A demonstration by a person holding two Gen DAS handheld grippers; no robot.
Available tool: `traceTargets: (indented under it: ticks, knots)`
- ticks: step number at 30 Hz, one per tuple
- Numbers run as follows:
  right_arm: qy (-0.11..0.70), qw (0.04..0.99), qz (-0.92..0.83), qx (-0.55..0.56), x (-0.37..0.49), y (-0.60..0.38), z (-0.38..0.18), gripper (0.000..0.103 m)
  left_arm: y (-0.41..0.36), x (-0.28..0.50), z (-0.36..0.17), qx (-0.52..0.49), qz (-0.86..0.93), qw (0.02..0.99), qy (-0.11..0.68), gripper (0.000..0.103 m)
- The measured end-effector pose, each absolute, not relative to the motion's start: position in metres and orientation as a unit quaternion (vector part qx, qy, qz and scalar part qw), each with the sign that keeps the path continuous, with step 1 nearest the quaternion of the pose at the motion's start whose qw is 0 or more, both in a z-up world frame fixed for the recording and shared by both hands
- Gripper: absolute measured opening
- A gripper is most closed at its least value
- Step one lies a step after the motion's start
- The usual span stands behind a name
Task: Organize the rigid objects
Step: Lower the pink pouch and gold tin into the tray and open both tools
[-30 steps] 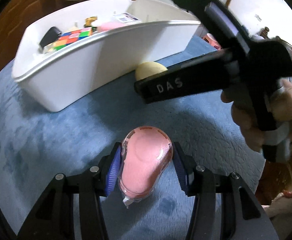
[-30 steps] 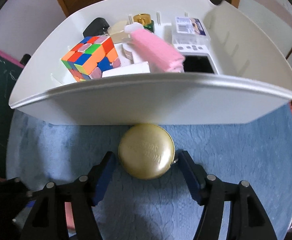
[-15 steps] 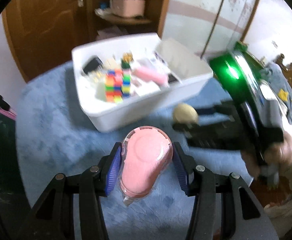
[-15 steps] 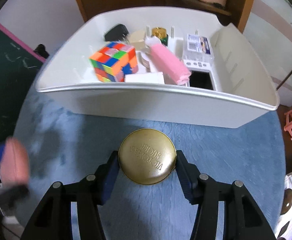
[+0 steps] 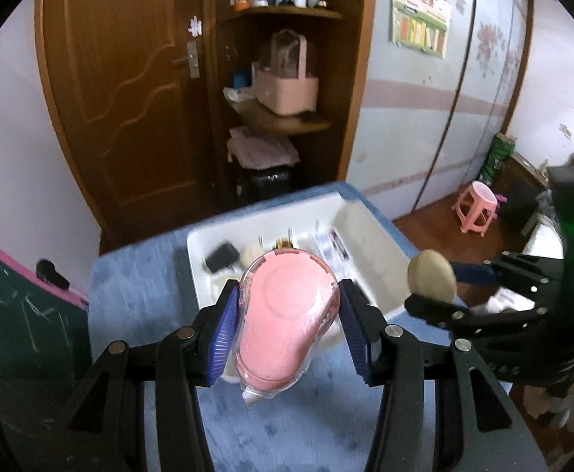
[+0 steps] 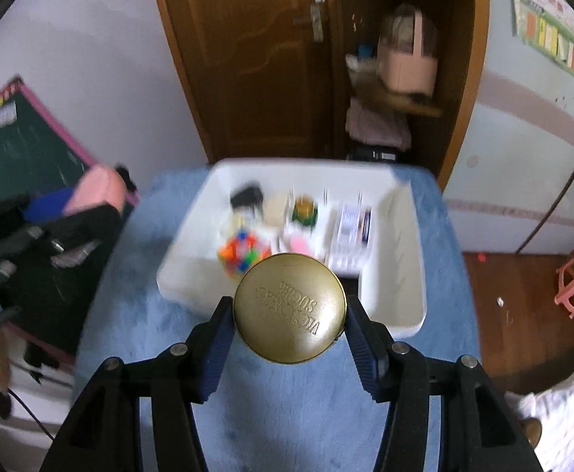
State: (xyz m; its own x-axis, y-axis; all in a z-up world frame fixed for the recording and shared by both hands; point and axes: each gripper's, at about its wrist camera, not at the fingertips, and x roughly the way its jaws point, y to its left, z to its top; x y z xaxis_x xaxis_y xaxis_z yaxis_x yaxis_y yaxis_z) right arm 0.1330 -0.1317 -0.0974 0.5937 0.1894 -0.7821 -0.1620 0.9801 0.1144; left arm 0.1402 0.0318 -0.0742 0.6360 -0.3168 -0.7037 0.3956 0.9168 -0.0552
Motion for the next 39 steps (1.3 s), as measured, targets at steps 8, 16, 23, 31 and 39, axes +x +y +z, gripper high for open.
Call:
traceTargets:
  ticks: [8,16,23,31,39]
  knots:
    - [0.433,0.897,0.079,0.042,0.216,-0.147,-0.062,0.055,0.018,0.214,-0.079,0.041,-0.155,0.900,0.405,0.053]
    - [0.502,0.857,0.068,0.090,0.300,-0.149,-0.136,0.056,0.017,0.280,-0.159,0.007,-0.116,0.869,0.482,0.053]
    - [0.563,0.818,0.057,0.104,0.326,-0.143,-0.208,0.056,0.017,0.302,-0.219,0.012,-0.091,0.840,0.535,0.053]
    - [0.592,0.797,0.063,0.106,0.335,-0.132,-0.234,0.056,0.021,0.308,-0.235,-0.004,-0.082,0.827,0.556,0.054]
    - [0.575,0.803,0.082,0.132,0.328,-0.139,-0.217,0.067,0.020,0.299,-0.213,0.001,-0.078,0.843,0.532,0.082]
